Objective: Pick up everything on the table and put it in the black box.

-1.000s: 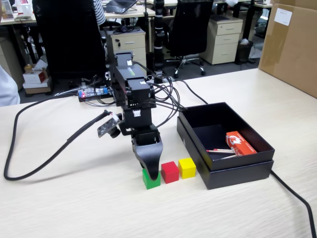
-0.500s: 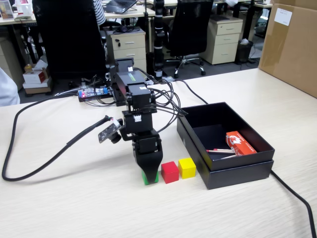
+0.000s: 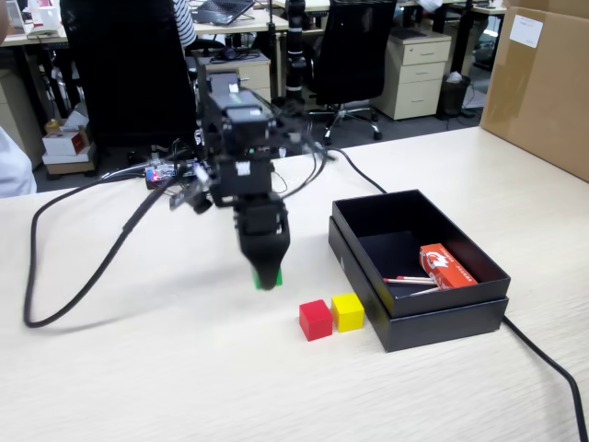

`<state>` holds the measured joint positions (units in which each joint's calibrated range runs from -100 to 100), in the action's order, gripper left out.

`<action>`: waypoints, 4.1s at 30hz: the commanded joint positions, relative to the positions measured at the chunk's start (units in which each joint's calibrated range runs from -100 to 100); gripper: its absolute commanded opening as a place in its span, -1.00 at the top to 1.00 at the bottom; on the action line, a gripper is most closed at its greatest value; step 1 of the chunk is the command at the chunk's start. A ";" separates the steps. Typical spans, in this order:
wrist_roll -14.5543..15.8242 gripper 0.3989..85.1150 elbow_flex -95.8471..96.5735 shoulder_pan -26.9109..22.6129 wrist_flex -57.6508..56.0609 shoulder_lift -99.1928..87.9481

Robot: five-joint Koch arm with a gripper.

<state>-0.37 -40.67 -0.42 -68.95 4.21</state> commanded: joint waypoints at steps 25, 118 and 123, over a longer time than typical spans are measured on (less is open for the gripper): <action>6.06 0.84 -14.46 -15.29 -0.21 26.83; 4.20 0.99 -8.29 -9.87 -5.30 -8.97; 5.27 0.99 -13.46 -15.87 -5.30 -2.54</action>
<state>4.66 -47.60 -15.41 -74.22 2.27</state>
